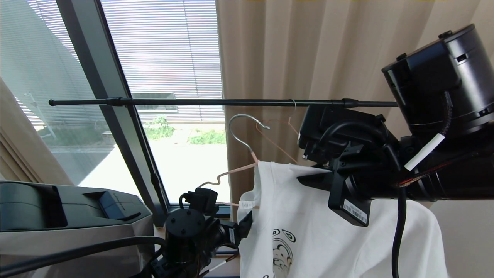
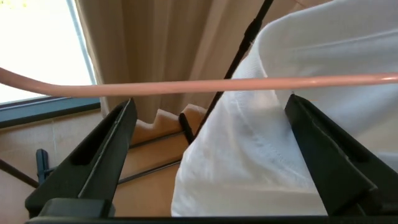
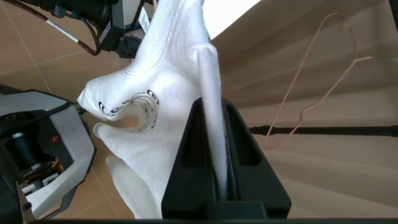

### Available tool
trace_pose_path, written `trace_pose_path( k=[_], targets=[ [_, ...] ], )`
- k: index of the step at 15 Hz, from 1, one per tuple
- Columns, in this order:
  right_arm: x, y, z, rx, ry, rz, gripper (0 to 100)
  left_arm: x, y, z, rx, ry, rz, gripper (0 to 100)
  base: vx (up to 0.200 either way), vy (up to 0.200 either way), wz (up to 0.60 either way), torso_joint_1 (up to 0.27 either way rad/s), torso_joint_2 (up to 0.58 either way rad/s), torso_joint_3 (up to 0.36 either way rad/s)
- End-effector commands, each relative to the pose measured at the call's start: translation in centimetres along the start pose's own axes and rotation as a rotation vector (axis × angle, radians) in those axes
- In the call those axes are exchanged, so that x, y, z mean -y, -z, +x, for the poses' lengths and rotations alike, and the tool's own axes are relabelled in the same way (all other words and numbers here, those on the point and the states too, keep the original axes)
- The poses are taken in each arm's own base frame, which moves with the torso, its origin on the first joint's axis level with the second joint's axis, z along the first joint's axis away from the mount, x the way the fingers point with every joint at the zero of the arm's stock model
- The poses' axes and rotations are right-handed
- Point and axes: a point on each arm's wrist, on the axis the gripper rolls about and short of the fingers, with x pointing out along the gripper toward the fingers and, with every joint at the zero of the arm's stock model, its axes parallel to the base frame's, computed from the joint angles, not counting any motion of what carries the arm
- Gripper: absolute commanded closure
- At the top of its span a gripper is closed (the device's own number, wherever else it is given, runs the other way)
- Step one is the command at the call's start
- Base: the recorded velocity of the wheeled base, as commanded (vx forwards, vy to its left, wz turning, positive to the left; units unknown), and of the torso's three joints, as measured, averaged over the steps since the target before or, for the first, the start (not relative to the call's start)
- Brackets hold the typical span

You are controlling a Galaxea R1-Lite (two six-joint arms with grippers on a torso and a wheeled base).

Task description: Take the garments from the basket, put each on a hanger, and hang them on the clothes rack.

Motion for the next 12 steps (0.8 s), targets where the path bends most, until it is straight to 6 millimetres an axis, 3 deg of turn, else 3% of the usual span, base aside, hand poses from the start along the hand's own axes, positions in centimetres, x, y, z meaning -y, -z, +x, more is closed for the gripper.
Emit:
trace_pose_path(
  k=[1, 3, 4, 12],
  targets=[
    [0.1, 0.0, -0.4, 0.009, 0.004, 0.001, 100, -0.1, 0.6, 0.2, -0.020, -0.008, 0.005, 0, 0.000, 0.000, 0.00, 0.000, 0.00, 0.000],
    [0.1, 0.0, -0.6, 0.016, 0.008, 0.002, 100, -0.2, 0.8, 0.2, -0.027, -0.013, 0.006, 0, 0.000, 0.000, 0.00, 0.000, 0.00, 0.000],
    [0.2, 0.0, -0.6, 0.015, 0.009, 0.003, 100, -0.2, 0.8, 0.2, -0.025, -0.013, 0.006, 100, 0.000, 0.000, 0.00, 0.000, 0.00, 0.000],
    [1.7, 1.0, 0.0, -0.035, 0.064, 0.049, 100, -1.9, 1.3, -1.3, -0.058, -0.060, 0.092, 100, 0.000, 0.000, 0.00, 0.000, 0.00, 0.000]
  ],
)
